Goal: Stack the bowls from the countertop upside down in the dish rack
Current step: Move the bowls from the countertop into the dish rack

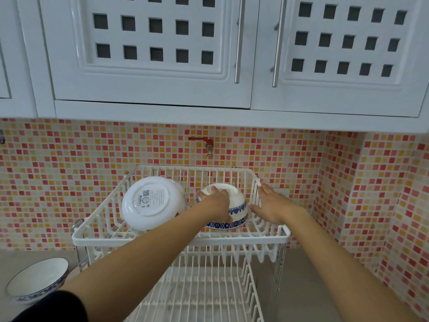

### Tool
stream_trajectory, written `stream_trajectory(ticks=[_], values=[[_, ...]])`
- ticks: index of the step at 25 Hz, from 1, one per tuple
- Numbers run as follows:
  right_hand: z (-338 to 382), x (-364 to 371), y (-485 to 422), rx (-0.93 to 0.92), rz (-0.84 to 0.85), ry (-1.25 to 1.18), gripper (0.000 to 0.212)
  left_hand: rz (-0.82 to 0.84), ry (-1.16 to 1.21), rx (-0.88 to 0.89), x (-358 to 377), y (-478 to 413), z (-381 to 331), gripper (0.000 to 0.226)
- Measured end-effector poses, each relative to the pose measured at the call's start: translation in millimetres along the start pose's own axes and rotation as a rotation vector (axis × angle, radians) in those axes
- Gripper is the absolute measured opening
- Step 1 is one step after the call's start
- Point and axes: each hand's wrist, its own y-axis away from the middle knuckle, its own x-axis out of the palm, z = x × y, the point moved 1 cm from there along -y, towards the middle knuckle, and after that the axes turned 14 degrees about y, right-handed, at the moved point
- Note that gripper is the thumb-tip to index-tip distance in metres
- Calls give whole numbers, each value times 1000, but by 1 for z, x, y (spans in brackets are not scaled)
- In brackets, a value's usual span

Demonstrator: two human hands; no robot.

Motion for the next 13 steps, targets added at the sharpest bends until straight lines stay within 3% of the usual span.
stream_trajectory(ticks=[3,7,10,13], values=[[-1,-2,2,31,-99,17,73,-58,43,24,-11,15,-1,87],[24,-33,16,29,-361,-91,63,-337,201,134,-54,43,19,57],[80,-69,19,-52,-449,-196,63,-463,299,118,-84,69,62,46],[156,-92,20,-117,-520,-398,62,-537,405,34,-104,102,125,50]])
